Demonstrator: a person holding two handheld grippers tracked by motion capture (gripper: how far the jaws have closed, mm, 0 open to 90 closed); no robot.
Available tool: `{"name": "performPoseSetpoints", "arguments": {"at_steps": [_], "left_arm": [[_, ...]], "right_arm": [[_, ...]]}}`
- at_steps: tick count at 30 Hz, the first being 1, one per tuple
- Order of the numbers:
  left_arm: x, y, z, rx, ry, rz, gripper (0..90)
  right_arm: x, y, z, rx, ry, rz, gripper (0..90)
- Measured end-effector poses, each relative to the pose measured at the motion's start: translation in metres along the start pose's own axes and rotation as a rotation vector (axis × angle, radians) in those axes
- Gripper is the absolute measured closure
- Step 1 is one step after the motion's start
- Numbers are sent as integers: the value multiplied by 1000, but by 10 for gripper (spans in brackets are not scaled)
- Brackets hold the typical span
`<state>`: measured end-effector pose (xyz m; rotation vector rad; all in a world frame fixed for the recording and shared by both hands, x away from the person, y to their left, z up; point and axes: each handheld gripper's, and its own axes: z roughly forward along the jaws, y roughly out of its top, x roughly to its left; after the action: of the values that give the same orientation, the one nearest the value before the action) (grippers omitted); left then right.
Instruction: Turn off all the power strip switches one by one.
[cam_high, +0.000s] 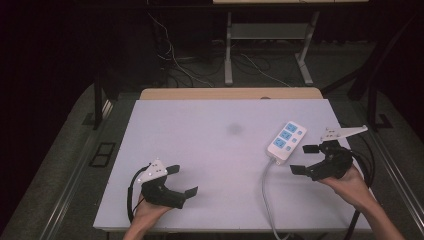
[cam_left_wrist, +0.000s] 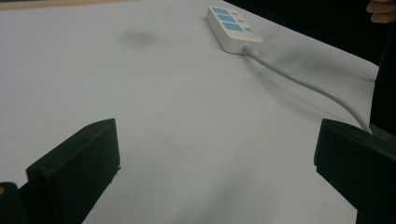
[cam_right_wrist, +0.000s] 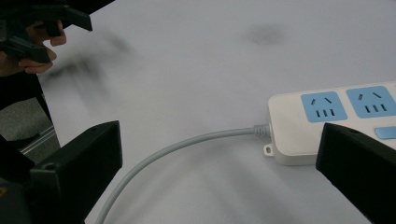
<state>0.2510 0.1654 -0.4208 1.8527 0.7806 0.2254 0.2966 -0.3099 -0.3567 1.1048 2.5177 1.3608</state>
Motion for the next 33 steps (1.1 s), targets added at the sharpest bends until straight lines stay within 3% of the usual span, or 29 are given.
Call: {"name": "performPoseSetpoints", "arguments": {"at_steps": [33], "left_arm": [[2, -1, -1, -9, 5, -6, 0]], "right_arm": [[-36, 28, 18, 94, -19, 7, 3]]}}
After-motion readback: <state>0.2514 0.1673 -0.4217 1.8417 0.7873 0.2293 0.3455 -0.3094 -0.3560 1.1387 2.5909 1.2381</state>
